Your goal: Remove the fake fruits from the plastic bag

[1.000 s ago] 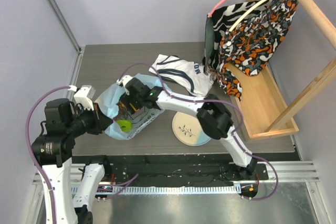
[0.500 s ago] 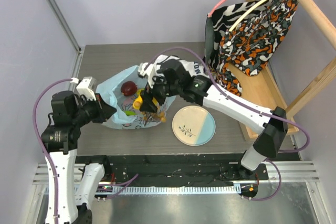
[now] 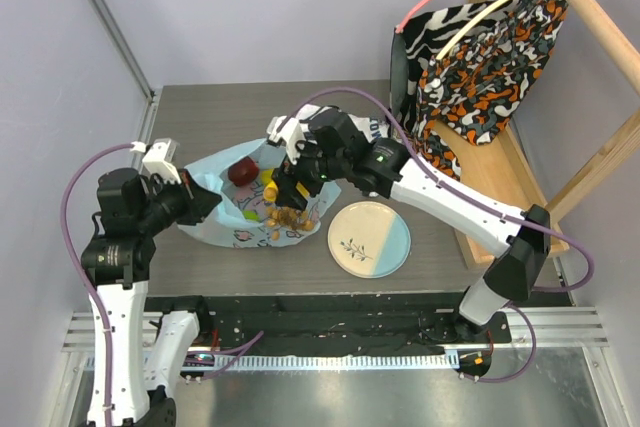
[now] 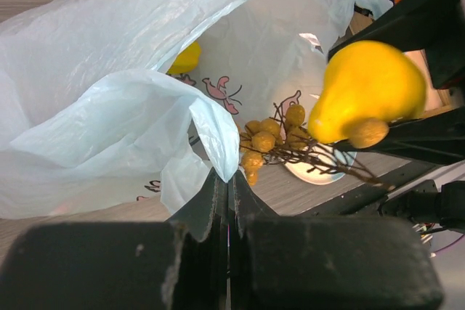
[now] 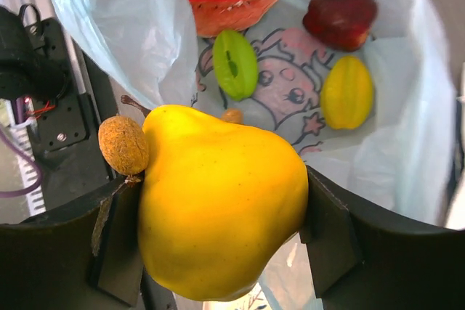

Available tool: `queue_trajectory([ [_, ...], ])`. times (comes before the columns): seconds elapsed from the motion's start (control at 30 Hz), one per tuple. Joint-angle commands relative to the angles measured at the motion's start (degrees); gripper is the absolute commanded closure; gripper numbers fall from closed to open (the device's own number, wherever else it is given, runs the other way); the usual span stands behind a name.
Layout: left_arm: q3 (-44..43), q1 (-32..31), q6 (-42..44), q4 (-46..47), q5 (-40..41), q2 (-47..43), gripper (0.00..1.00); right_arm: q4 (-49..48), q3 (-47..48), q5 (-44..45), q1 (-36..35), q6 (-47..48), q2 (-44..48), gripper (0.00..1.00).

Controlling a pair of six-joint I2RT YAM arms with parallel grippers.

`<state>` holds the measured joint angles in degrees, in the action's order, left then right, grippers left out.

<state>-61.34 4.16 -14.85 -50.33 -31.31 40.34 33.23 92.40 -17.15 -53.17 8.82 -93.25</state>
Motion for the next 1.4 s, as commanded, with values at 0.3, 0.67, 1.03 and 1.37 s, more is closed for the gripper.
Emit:
queue_trajectory([
  [0.3,-0.4,0.8,0.5,1.2,-1.3,-1.5,1.00,-9.1,13.6,22.3,1.0,-7.1,-14.6,0.84],
  [0.67,2.1,0.8,1.1,-2.3,0.5,-3.3,1.00,-7.5,0.2,26.2,1.3,-14.1,-21.0,0.81],
  [1.03,3.6,0.8,-0.3,-0.6,-3.1,-2.4,1.00,-8.4,-0.6,18.8,2.6,-18.6,-21.9,0.19],
  [1.37,3.9,0.0,-0.1,-0.6,-5.3,-1.4,1.00,-8.0,-0.7,8.3,7.6,-22.8,-22.6,0.07],
])
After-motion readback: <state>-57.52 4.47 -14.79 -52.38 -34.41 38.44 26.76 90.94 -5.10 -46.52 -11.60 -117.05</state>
